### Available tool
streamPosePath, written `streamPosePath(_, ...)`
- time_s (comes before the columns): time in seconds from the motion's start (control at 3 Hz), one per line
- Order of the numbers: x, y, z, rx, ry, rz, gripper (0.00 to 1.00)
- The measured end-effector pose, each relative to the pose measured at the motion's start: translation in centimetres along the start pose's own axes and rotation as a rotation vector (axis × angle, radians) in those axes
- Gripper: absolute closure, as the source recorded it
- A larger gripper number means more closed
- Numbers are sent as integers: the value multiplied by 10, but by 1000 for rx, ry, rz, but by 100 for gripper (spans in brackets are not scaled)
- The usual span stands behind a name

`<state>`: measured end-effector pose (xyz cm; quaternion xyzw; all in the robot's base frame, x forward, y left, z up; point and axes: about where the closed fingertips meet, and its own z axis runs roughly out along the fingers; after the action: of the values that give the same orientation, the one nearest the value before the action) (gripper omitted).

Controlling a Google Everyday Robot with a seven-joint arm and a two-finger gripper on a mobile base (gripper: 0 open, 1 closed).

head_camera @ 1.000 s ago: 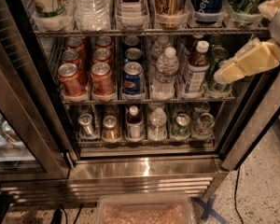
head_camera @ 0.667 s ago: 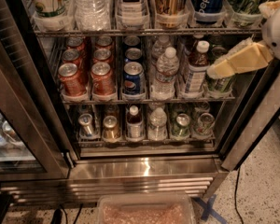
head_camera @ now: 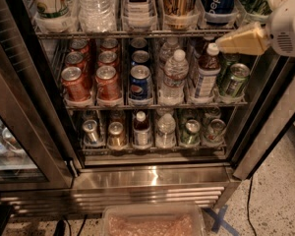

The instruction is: Pick pepsi can from top shelf of fridge

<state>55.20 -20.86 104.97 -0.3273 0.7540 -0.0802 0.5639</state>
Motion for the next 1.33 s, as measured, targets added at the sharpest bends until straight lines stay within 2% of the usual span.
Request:
streamPosePath(0.33, -7, -6, -1, 26, -24, 3, 17)
streamPosePath(0.67, -7, -6, -1, 26, -24, 3, 10)
streamPosePath(1.0, -8, -4, -3, 29, -39, 50, 17)
streamPosePath(1.33, -22, -2, 3, 39, -104, 135, 27)
